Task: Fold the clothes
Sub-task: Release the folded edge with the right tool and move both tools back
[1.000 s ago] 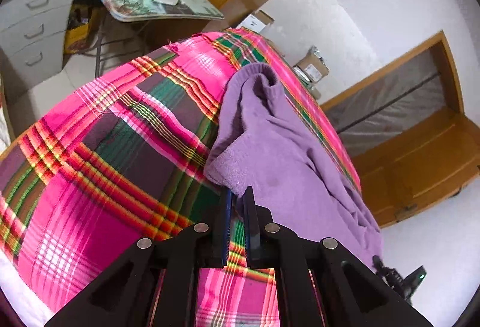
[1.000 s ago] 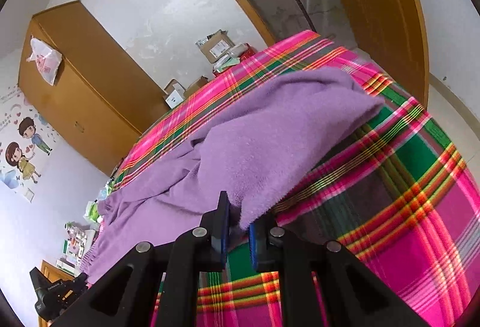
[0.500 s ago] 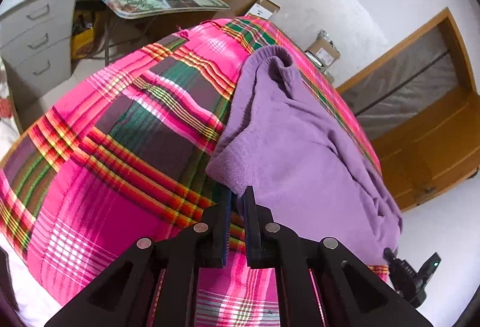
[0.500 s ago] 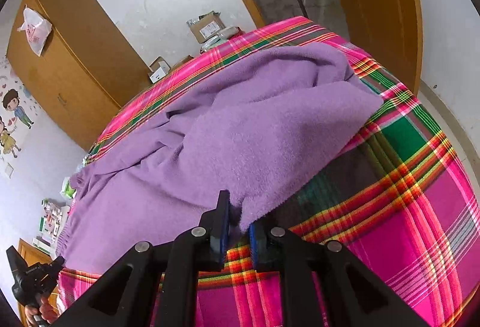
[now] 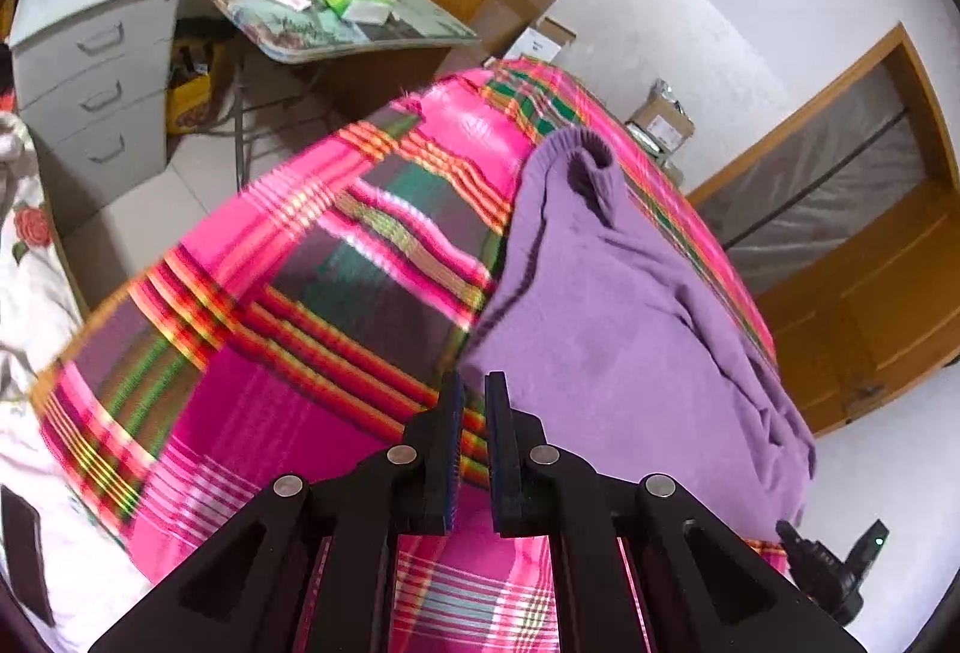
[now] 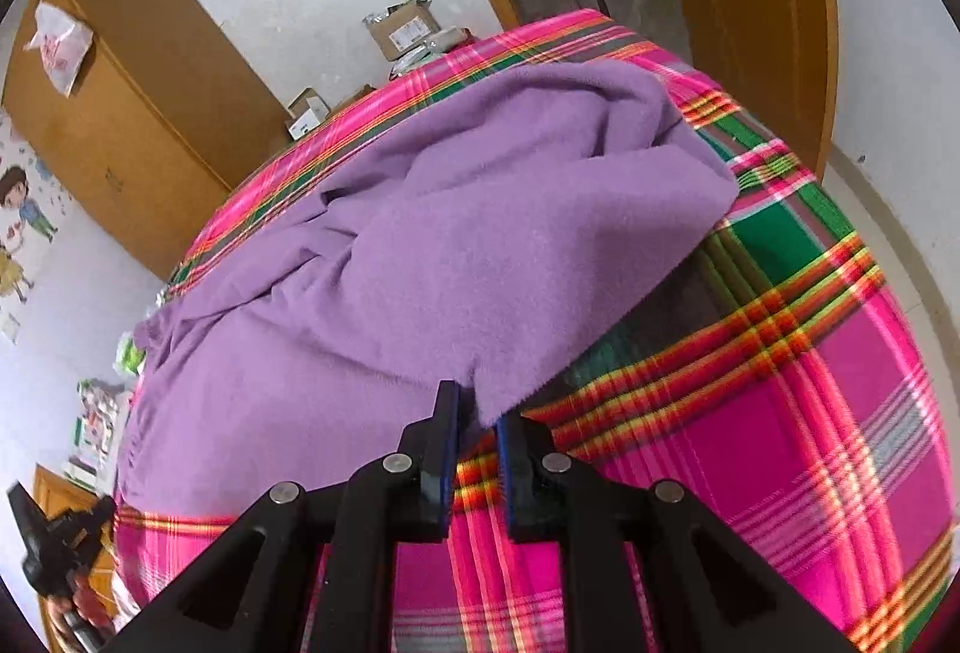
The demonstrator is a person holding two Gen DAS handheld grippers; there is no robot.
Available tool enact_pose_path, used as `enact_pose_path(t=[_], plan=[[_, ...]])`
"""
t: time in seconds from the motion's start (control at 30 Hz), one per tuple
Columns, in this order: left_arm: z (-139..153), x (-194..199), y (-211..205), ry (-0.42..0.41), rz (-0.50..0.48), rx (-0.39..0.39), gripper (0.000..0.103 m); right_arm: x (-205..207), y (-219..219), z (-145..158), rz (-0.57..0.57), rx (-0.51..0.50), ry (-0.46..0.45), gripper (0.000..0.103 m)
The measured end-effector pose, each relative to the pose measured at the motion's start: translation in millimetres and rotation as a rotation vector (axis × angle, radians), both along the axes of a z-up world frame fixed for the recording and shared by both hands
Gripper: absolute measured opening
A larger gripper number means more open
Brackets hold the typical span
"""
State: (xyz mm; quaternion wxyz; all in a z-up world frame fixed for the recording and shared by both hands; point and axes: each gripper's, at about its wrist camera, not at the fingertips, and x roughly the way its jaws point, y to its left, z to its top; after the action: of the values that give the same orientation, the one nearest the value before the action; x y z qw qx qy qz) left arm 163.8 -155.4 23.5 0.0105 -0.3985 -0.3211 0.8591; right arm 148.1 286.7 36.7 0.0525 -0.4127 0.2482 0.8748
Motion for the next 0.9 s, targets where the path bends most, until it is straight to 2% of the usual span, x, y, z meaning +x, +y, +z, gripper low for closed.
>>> enact_pose_path(t=[0.13,0.33,0.47,0.67,0.73,0.8,0.9], plan=[[11,-7,2,0.021,-0.018,-0.010,0.007,7,-3,10,0.015,0.035,-0.023,0.012],[32,-26,6,0.049,-0.067,-0.041,0.007,9,-22,40,0.125,0.086,0.021,0.013],[46,-49,16,0.072,-0.113,-0.073,0.011,-5,-38,57,0.182,0.170,0.064,0.013],[56,-98,34,0.078,-0.221,-0.075,0.011,-59,-57,49,0.231,0.227,0.037,0.013],[55,-112,38,0.071,-0.231,-0.092,0.015,-82,-64,45,0.248,0.251,0.029,0.012],[50,-130,38,0.042,-0.238,-0.078,0.023,-105,-70,40,0.266,0.275,0.022,0.012],[41,-155,38,0.005,-0.239,-0.031,0.024,-127,-79,37,0.278,0.367,0.012,0.012]])
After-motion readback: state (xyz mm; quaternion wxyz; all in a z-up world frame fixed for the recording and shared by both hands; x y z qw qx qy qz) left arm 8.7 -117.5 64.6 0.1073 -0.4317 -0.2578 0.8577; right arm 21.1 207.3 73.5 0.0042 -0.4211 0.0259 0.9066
